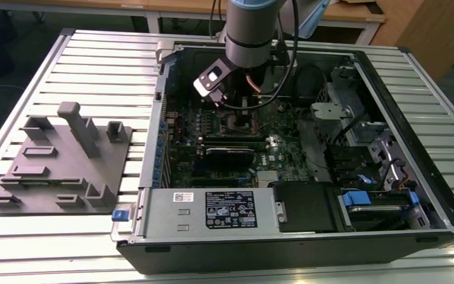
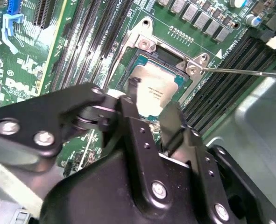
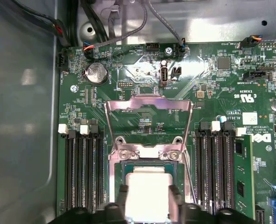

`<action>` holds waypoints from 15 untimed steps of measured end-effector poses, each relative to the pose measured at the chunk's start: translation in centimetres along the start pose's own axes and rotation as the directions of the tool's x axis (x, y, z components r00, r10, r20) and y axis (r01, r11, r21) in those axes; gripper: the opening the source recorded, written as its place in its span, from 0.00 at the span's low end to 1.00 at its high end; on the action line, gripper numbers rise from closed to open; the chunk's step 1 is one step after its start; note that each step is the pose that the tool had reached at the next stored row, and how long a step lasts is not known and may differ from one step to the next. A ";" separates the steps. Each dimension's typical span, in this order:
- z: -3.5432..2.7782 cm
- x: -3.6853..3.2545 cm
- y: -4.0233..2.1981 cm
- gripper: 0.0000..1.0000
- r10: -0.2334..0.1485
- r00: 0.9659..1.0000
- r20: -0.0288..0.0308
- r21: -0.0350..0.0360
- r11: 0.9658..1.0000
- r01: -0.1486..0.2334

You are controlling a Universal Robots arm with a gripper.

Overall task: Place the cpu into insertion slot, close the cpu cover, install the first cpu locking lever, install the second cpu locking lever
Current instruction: 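Place the cpu into insertion slot, then close the cpu cover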

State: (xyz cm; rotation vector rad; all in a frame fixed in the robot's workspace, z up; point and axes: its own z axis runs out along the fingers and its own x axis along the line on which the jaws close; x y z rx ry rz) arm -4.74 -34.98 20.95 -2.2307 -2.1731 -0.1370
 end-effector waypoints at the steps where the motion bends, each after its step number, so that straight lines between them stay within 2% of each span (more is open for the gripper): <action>1: -0.04 0.01 0.02 0.40 0.000 1.000 0.000 0.001 1.000 0.000; 2: -0.05 0.01 0.03 0.35 0.000 1.000 0.000 0.002 1.000 0.000; 3: -0.05 0.01 0.03 0.35 0.000 1.000 0.000 0.002 1.000 0.000; 5: -0.07 0.01 0.03 0.23 0.000 1.000 0.000 0.002 1.000 0.000; 6: -0.07 0.01 0.04 0.23 0.000 1.000 0.000 0.002 1.000 0.000; 8: -0.07 0.01 0.04 0.11 0.000 1.000 0.000 0.003 1.000 0.000; 13: -0.09 0.01 0.04 0.11 0.000 1.000 0.000 0.003 1.000 0.000; 15: -0.15 0.01 0.07 0.11 0.001 1.000 0.000 0.007 1.000 -0.001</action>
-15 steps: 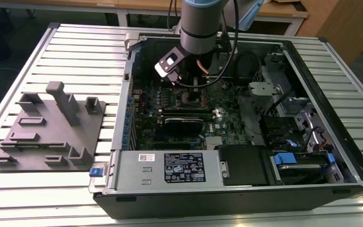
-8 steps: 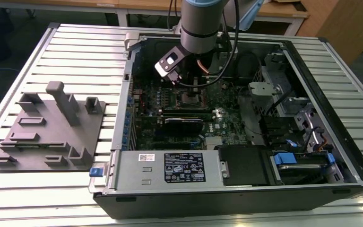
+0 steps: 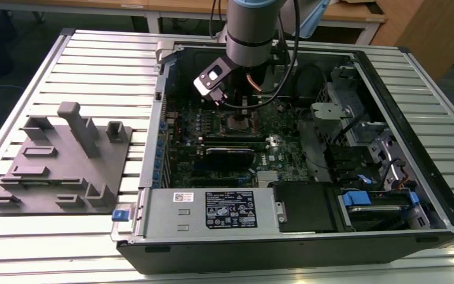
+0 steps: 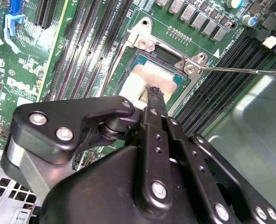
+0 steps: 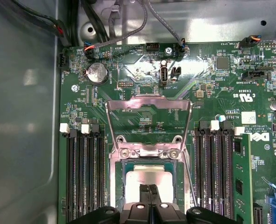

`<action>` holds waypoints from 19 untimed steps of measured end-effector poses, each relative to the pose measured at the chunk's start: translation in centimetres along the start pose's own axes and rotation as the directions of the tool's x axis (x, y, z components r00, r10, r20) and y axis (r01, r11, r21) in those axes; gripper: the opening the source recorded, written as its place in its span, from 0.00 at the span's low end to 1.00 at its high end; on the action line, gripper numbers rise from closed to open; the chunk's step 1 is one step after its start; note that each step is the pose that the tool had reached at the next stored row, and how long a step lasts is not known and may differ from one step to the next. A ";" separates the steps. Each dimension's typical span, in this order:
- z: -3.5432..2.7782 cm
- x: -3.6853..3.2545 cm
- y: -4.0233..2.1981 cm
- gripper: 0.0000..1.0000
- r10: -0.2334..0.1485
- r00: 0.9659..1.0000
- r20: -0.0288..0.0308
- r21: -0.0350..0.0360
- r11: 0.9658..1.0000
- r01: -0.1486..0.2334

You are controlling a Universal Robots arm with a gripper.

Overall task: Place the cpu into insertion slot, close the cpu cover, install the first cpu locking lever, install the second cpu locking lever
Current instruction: 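Close the cpu cover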

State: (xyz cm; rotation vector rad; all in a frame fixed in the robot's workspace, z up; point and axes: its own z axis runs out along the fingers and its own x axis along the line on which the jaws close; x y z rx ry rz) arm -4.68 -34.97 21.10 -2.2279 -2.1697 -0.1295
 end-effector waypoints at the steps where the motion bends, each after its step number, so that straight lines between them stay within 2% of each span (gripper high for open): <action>1: 0.00 0.00 0.00 0.11 0.000 1.000 0.000 0.000 1.000 0.000; 10: -0.02 0.00 0.01 0.11 0.000 1.000 0.000 0.001 1.000 0.000; 11: -0.03 0.00 0.01 0.11 0.000 1.000 0.002 0.001 1.000 0.000; 12: -0.04 0.00 0.01 0.11 0.000 1.000 0.011 0.001 1.000 0.000; 13: -0.03 0.00 0.02 0.11 -0.001 1.000 0.017 0.001 1.000 0.001; 19: -0.19 0.01 0.01 0.11 0.000 1.000 0.018 0.004 1.000 0.000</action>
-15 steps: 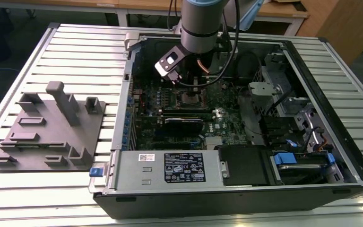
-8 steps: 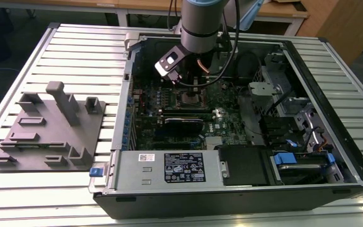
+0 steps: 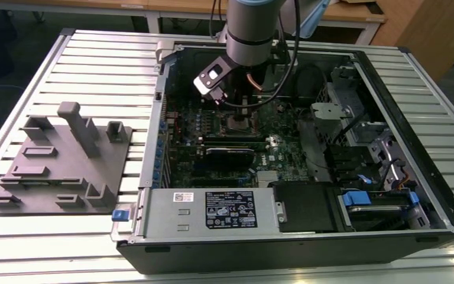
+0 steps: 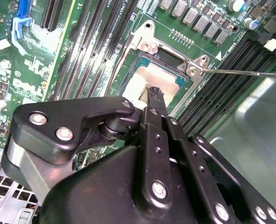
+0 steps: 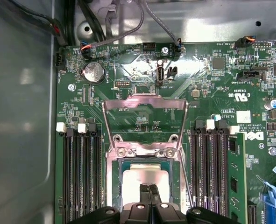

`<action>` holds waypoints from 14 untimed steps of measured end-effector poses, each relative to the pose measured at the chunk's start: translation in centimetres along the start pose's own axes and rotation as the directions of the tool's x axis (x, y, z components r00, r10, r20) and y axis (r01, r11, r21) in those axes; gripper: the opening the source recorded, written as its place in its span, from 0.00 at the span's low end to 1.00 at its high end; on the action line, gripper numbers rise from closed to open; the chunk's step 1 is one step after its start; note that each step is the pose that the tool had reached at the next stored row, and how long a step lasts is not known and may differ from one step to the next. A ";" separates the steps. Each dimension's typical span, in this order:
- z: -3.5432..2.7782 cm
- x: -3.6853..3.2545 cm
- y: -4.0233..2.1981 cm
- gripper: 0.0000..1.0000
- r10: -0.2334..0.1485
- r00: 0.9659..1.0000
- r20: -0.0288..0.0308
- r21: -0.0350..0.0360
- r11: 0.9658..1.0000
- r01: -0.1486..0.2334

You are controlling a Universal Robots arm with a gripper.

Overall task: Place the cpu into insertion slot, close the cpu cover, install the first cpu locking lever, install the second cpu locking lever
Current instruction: 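Close the cpu cover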

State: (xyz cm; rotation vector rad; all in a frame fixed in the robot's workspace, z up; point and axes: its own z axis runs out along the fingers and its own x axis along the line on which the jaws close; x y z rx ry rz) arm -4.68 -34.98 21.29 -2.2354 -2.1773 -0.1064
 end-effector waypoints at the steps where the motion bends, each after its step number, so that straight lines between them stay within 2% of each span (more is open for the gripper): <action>1: -0.08 0.01 0.00 0.11 0.000 1.000 0.000 0.000 1.000 0.000; 5: -0.73 0.05 0.03 0.11 0.000 1.000 0.000 0.000 1.000 0.000; 7: -0.83 0.06 0.04 0.11 0.000 1.000 0.000 0.003 1.000 0.000; 8: -0.82 0.06 0.04 0.11 0.000 1.000 0.000 0.008 1.000 0.000; 10: -0.85 0.06 0.09 0.11 0.001 1.000 0.001 0.024 1.000 -0.001; 11: -0.85 0.06 0.10 0.11 0.002 1.000 0.001 0.029 1.000 -0.002; 14: -1.01 0.07 0.10 0.11 0.002 1.000 0.001 0.030 1.000 -0.002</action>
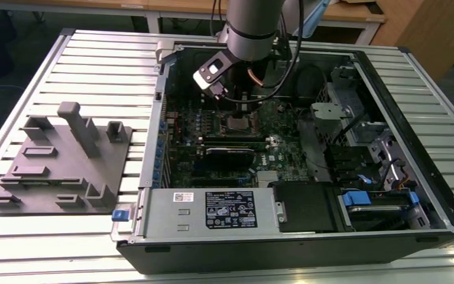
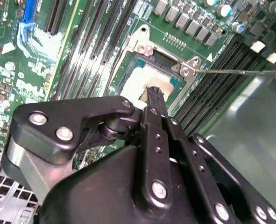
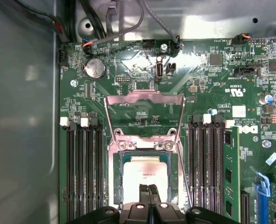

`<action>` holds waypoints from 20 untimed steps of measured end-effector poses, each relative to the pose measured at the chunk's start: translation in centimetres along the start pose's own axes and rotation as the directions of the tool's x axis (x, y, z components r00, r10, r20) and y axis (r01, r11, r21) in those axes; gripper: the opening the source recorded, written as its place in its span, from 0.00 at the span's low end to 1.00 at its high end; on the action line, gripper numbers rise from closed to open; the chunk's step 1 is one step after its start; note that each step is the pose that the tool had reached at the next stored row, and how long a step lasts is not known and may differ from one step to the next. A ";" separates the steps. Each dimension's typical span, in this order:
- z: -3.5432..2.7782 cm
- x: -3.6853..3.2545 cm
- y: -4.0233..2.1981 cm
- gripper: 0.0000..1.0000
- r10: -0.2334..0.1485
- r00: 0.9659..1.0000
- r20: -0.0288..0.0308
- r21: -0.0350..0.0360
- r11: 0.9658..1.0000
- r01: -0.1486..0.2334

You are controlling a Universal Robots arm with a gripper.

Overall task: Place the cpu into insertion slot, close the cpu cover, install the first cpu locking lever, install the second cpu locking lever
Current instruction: 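Close the cpu cover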

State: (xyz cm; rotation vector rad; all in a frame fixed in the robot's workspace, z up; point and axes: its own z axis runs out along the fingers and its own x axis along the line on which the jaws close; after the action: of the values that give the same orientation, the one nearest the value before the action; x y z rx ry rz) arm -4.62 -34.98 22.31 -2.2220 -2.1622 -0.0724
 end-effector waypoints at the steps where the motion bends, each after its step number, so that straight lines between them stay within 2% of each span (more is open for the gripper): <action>1: -0.14 0.01 0.01 0.11 0.000 1.000 0.000 0.000 1.000 0.000; 3: -0.37 0.02 0.01 0.11 0.000 1.000 0.000 0.000 1.000 0.000; 20: -0.56 0.03 0.02 0.11 0.000 1.000 0.000 0.000 1.000 0.000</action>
State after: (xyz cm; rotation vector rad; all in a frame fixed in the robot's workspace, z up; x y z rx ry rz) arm -4.60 -34.98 22.88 -2.2218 -2.1623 -0.0722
